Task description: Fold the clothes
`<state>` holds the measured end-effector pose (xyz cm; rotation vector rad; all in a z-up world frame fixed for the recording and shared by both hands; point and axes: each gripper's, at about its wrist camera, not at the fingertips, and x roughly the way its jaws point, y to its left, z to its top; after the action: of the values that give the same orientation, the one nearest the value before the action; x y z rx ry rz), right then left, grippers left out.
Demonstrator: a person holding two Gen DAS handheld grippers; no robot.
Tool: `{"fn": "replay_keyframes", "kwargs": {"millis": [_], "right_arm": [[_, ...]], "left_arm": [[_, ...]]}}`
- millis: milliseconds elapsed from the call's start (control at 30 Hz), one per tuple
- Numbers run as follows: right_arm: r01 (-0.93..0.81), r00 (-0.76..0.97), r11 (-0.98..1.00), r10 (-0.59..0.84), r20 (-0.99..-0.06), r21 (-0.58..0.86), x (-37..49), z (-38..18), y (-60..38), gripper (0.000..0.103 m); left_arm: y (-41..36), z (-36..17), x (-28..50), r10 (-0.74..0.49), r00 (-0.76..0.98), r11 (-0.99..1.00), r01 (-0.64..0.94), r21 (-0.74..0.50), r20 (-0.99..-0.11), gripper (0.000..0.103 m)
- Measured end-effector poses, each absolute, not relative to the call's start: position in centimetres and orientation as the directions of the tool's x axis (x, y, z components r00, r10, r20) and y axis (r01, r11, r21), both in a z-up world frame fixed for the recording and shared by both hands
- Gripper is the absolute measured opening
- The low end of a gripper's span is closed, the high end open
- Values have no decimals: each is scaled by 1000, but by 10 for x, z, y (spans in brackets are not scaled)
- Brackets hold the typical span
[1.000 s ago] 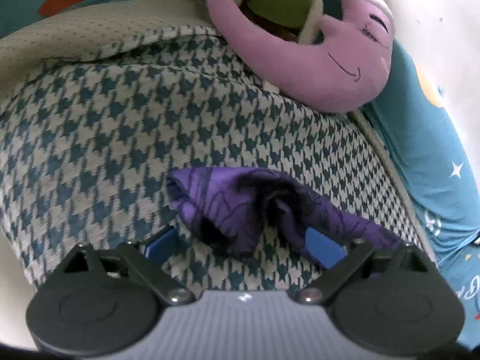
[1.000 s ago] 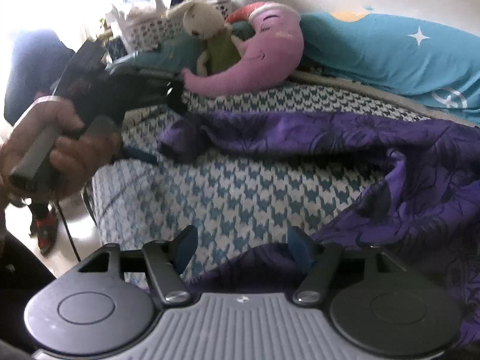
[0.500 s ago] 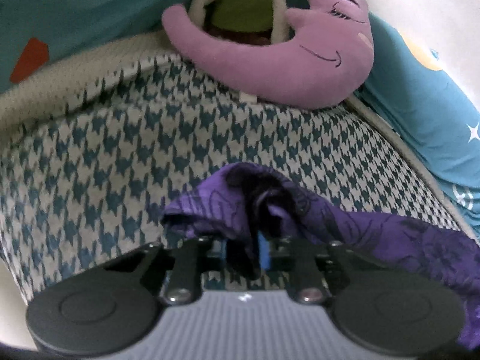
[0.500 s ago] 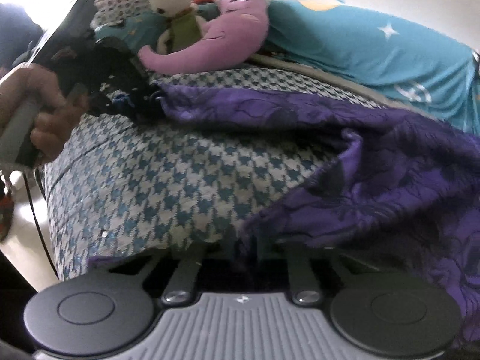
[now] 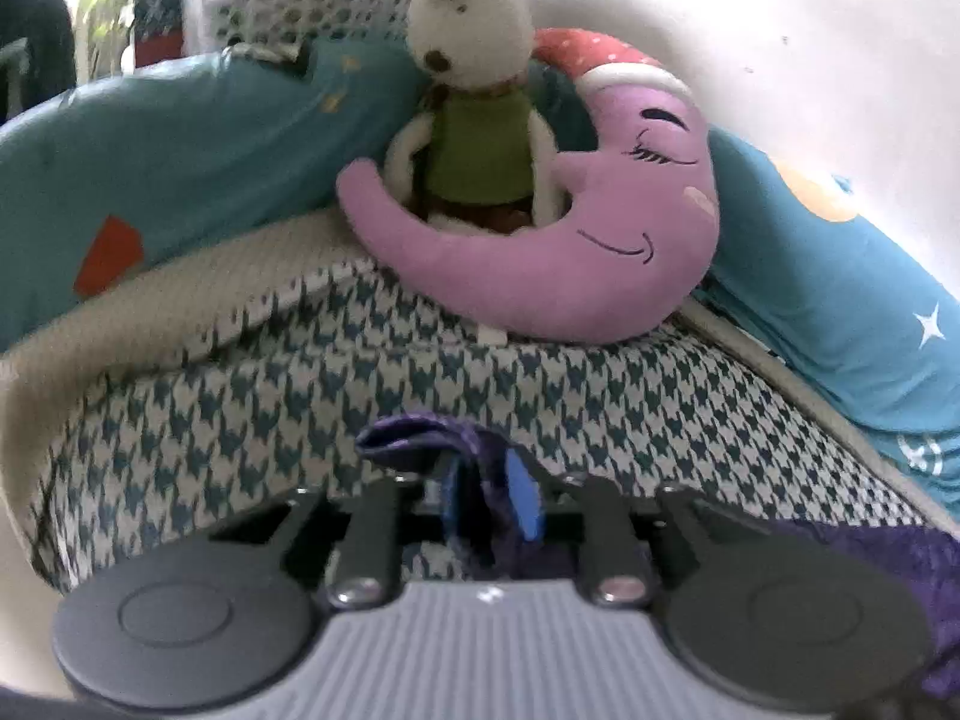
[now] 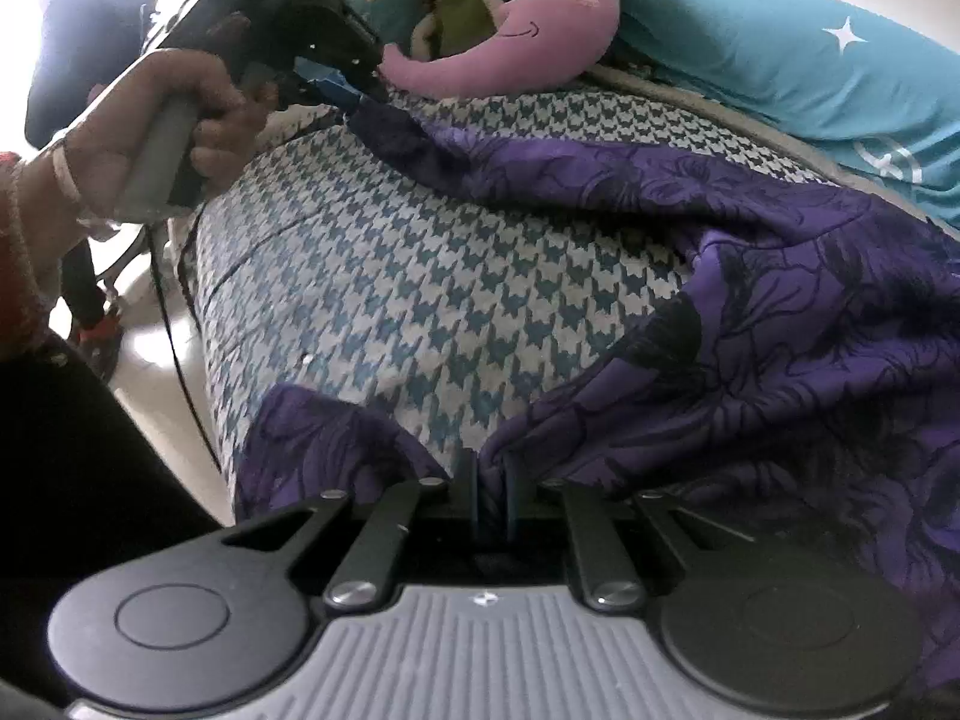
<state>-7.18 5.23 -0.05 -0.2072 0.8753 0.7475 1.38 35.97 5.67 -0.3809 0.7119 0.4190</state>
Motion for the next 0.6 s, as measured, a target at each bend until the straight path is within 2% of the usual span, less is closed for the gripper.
{"fn": "replay_keyframes", "kwargs": {"millis": [200,333,400,500,600], "right_arm": [[-730,382,678,508,-772,84,-82,4,44,11],[-688,402,703,576,-711,180,-74,21,29,16],[-674,424,709,603,-676,209,-71,28,27,25],[-652,485,732,603,-633,198,-64,34,31,34],[-614,550,774,560,-620,155,-54,33,38,36]], "left_arm": [[369,56,12,252,671,826,-525,-206,-698,24],[369,52,10,221,659,830,-514,-217,-719,35],[370,51,9,212,654,828,-515,-222,-727,38],[374,50,6,195,653,815,-523,-250,-732,42],[377,51,4,209,651,807,-536,-247,-730,50]]}}
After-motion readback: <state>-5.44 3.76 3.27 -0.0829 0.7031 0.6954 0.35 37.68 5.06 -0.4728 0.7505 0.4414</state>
